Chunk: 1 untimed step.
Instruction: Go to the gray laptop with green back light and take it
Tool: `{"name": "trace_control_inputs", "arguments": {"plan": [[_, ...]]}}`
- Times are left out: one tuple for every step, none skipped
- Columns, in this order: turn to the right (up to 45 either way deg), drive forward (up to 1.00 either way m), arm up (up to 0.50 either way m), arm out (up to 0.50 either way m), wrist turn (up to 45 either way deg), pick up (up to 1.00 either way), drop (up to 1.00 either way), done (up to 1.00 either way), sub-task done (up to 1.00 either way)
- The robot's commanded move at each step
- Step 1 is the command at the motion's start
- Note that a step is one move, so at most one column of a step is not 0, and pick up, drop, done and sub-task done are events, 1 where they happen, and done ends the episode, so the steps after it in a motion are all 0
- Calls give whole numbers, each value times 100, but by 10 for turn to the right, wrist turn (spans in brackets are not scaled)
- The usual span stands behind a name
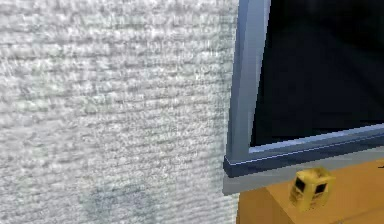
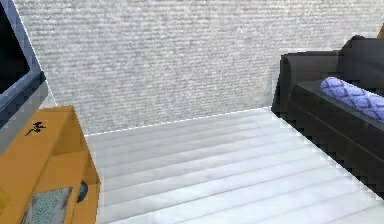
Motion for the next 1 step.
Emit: {"name": "trace_control_inputs", "arguments": {"plan": [[-30, 0, 0, 0, 0, 0, 0, 0, 0]]}}
